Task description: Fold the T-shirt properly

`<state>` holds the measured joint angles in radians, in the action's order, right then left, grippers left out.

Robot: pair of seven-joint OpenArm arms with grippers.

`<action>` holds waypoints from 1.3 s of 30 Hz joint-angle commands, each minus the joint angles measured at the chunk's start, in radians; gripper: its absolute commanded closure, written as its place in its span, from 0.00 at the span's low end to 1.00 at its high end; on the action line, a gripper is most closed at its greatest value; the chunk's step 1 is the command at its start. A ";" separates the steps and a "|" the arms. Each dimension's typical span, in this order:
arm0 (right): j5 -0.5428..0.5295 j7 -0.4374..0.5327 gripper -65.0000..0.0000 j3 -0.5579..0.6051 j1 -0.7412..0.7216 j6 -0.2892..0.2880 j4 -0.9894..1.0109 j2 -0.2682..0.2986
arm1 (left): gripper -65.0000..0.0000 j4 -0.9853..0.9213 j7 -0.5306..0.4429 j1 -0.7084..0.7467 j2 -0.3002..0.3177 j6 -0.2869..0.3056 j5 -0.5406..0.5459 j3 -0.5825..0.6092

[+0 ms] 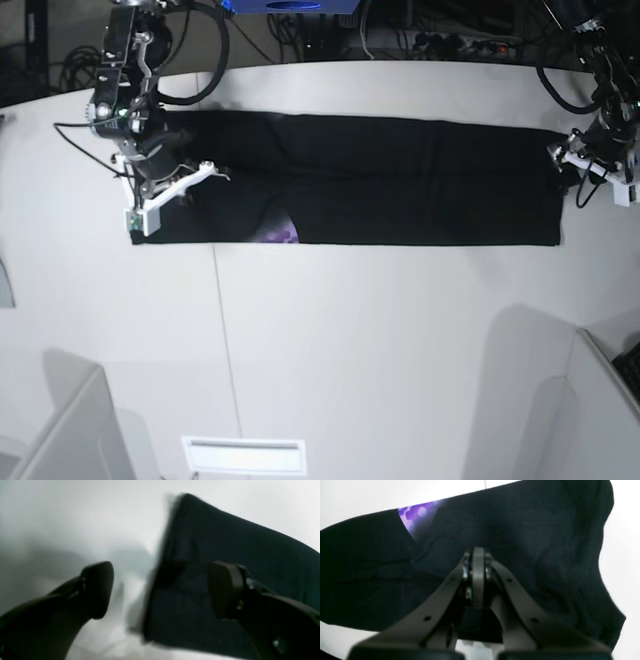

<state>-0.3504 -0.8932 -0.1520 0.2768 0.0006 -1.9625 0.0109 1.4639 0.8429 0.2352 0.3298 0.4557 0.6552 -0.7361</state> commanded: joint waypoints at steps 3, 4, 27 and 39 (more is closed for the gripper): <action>-0.005 0.018 1.00 -0.001 -0.009 -0.003 -0.021 0.002 | 0.13 -0.061 -0.046 -0.030 0.032 0.004 0.011 0.016; -0.005 0.018 1.00 -0.001 -0.009 -0.003 -0.021 0.002 | 0.13 -0.082 -0.046 -0.041 0.032 0.004 0.011 0.017; -0.005 0.019 1.00 -0.008 -0.011 -0.003 -0.036 -0.001 | 1.00 -0.243 -0.049 -0.110 0.062 -0.001 0.010 0.120; -0.198 0.018 1.00 -0.008 0.003 -0.043 -0.034 0.004 | 1.00 -0.096 -0.047 -0.129 0.167 -0.001 0.010 0.118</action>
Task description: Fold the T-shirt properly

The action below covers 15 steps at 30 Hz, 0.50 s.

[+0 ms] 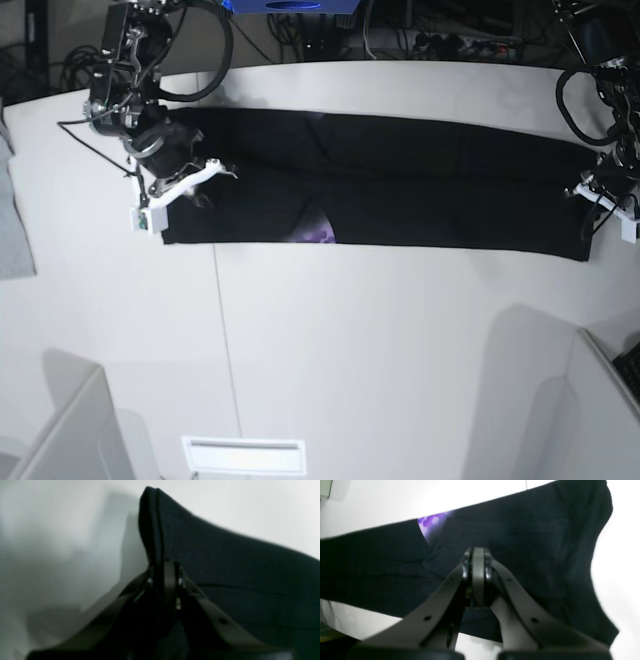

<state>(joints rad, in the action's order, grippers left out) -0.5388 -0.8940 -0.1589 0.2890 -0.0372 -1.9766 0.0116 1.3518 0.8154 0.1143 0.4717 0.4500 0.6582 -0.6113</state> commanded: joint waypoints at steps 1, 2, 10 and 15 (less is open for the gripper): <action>-0.010 0.020 1.00 -0.001 -0.009 -0.005 -0.020 0.004 | 1.00 0.038 -0.017 -0.001 0.025 0.005 0.007 -0.006; -0.010 0.020 1.00 -0.003 -0.010 -0.005 -0.020 0.004 | 1.00 0.058 -0.018 0.017 0.023 0.003 0.007 -0.006; -0.010 0.013 1.00 -0.109 -0.027 -0.005 -0.014 0.004 | 1.00 0.236 -0.014 0.104 -0.069 0.003 -0.035 0.003; -0.010 0.013 1.00 -0.126 -0.027 -0.008 -0.013 0.006 | 1.00 0.395 -0.012 0.132 -0.207 0.003 -0.176 0.015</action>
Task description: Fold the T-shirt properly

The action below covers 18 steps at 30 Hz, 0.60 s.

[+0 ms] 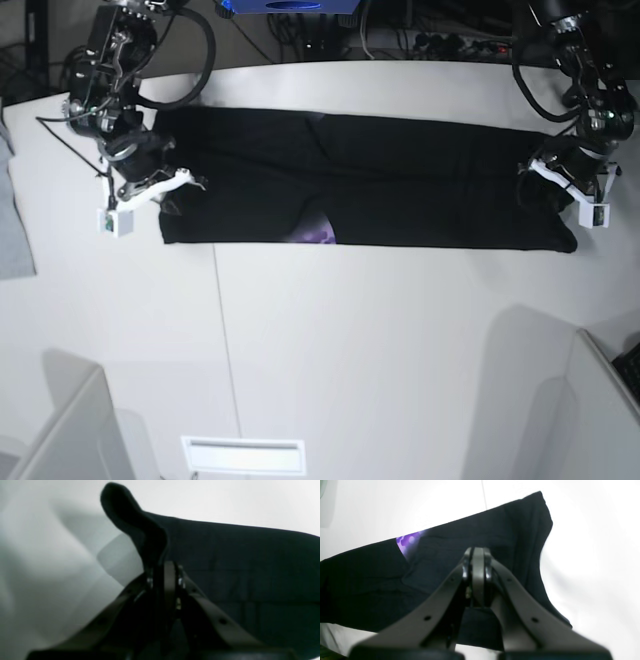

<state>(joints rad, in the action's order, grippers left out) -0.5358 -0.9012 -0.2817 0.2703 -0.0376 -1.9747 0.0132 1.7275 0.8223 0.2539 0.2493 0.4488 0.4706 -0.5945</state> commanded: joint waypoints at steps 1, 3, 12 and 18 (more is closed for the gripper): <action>-0.013 0.020 1.00 -0.003 -0.009 -0.008 -0.015 0.004 | 1.00 0.047 -0.019 -0.006 -0.005 0.005 -0.016 0.017; -0.013 0.020 1.00 -0.001 -0.010 -0.008 -0.015 0.004 | 1.00 0.076 -0.018 -0.006 -0.035 0.005 -0.059 0.054; -0.011 0.018 1.00 -0.003 -0.015 -0.008 -0.015 0.014 | 1.00 0.088 -0.018 -0.005 -0.123 0.005 -0.149 0.167; -0.011 0.018 1.00 -0.003 -0.016 -0.008 -0.013 0.024 | 1.00 0.088 -0.018 -0.005 -0.135 0.005 -0.148 0.245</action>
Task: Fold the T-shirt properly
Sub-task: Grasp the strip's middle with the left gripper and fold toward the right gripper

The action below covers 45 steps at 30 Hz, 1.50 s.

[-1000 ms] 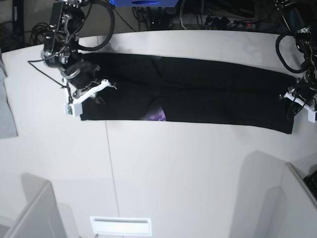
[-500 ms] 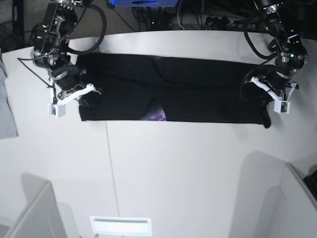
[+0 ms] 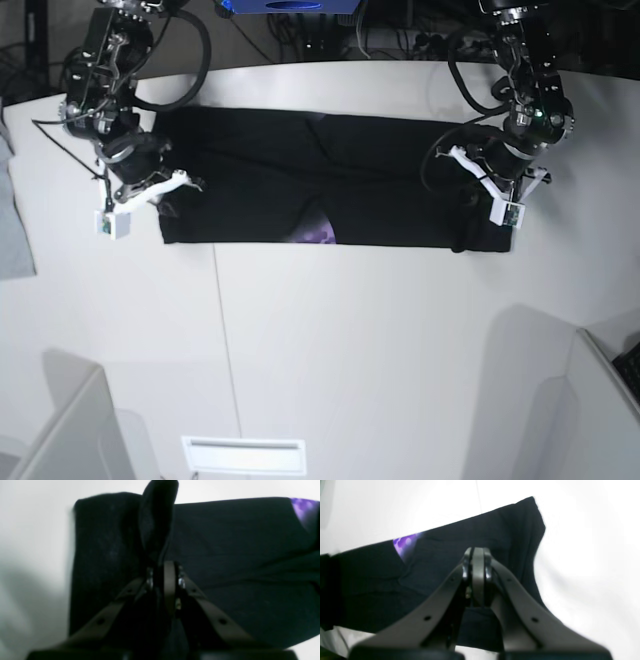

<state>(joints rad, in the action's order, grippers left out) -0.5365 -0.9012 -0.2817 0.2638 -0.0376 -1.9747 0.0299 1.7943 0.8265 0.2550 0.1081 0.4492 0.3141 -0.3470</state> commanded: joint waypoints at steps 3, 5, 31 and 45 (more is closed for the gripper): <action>-0.010 0.018 1.00 -0.003 -0.010 -0.008 -0.013 0.008 | 1.00 0.022 -0.022 -0.006 -0.012 -0.042 0.009 0.033; -0.010 0.018 1.00 -0.003 -0.010 -0.008 -0.013 0.008 | 1.00 0.022 -0.022 -0.009 -0.015 -0.076 0.018 0.061; -0.010 0.018 1.00 -0.003 -0.010 -0.008 -0.013 0.008 | 1.00 -0.004 -0.022 -0.055 -0.107 -0.171 0.020 0.260; -0.010 0.018 1.00 -0.003 -0.010 -0.006 -0.013 0.008 | 1.00 -0.004 -0.022 -0.050 -0.120 -0.171 0.010 0.312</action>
<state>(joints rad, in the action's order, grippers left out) -0.5358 -0.9012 -0.2817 0.2638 -0.0376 -1.9747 0.0322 1.7737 0.8234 0.2134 -0.0101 0.2722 0.3138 -0.0364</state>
